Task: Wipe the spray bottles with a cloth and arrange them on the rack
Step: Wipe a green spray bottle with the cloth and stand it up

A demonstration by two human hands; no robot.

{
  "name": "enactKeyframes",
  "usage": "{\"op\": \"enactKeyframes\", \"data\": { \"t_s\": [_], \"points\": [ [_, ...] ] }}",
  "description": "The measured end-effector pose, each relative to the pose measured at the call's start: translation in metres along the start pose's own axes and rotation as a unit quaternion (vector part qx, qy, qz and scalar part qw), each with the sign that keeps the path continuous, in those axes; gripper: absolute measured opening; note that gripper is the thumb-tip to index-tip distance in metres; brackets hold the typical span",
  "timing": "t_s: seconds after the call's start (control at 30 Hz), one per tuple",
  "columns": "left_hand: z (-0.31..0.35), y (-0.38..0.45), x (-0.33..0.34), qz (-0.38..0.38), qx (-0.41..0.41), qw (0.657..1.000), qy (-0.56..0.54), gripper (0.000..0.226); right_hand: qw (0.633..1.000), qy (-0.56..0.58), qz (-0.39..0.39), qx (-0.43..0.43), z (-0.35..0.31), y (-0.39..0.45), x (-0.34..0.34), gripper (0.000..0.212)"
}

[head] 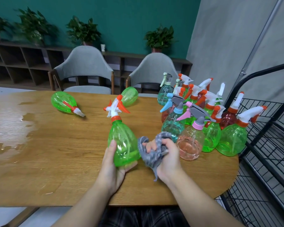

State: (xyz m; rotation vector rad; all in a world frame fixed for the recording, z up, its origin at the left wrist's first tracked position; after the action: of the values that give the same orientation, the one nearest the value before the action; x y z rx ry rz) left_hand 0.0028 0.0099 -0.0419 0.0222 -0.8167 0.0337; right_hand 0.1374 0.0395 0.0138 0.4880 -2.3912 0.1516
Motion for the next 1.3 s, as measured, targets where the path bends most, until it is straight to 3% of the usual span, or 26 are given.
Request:
{"op": "enactKeyframes", "data": {
  "t_s": [0.07,0.17,0.3,0.43,0.63,0.77,0.97,1.07,1.13,1.17,1.23,1.3],
  "points": [
    [0.002,-0.002,0.003,-0.013,-0.005,1.000,0.007,0.113,0.990,0.111,0.080,0.031,-0.007,0.008,-0.006,0.028],
    [0.003,-0.003,0.006,-0.027,-0.018,0.999,0.010,0.110,0.990,0.108,0.085,0.015,-0.017,0.018,0.001,0.031],
    [0.001,-0.003,0.009,-0.026,-0.024,0.999,0.017,0.101,0.996,-0.085,0.039,0.010,-0.016,0.029,0.024,0.028],
    [-0.001,-0.002,0.006,-0.006,-0.009,1.000,0.027,0.067,0.949,-0.316,-0.014,0.015,0.001,0.031,0.027,0.033],
    [0.000,0.000,0.007,0.011,-0.027,0.998,0.059,0.047,0.901,-0.414,-0.071,-0.109,0.011,0.020,0.023,0.038],
    [0.000,-0.001,0.009,0.013,-0.037,0.998,0.046,0.047,0.874,-0.454,-0.112,-0.136,0.014,0.010,0.019,0.036],
    [0.003,-0.003,0.009,-0.018,-0.031,0.999,0.035,0.069,0.868,-0.438,-0.148,-0.182,0.017,0.001,0.006,0.039],
    [0.004,-0.003,0.008,0.001,-0.018,0.999,0.032,0.081,0.869,-0.423,-0.169,-0.192,0.019,-0.003,0.001,0.033],
    [0.003,-0.001,0.005,0.022,-0.003,0.999,0.027,0.095,0.889,-0.391,-0.164,-0.171,0.019,-0.007,-0.001,0.025],
    [0.003,0.000,0.006,0.028,0.003,0.999,0.031,0.091,0.918,-0.336,-0.150,-0.149,0.018,-0.008,-0.002,0.020],
    [0.002,0.001,0.005,0.027,0.013,0.999,0.027,0.062,0.983,-0.152,-0.066,-0.074,0.012,-0.004,-0.004,0.018],
    [0.001,0.001,0.006,0.018,0.002,1.000,0.023,0.047,0.999,0.017,0.043,-0.011,0.006,0.005,-0.008,0.016]
  ]
}}
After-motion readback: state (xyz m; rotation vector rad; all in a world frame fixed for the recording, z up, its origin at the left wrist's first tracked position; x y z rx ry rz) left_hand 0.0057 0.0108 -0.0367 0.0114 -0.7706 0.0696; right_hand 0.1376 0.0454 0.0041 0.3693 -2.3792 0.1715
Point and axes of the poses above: each hand's wrist, its own y-axis towards the middle knuckle, its own x-axis out of the palm, z = x × y, the point moved 1 cm from there along y, towards the middle knuckle, and after that the axes turned 8 degrees about -z, right-handed, at the moved point
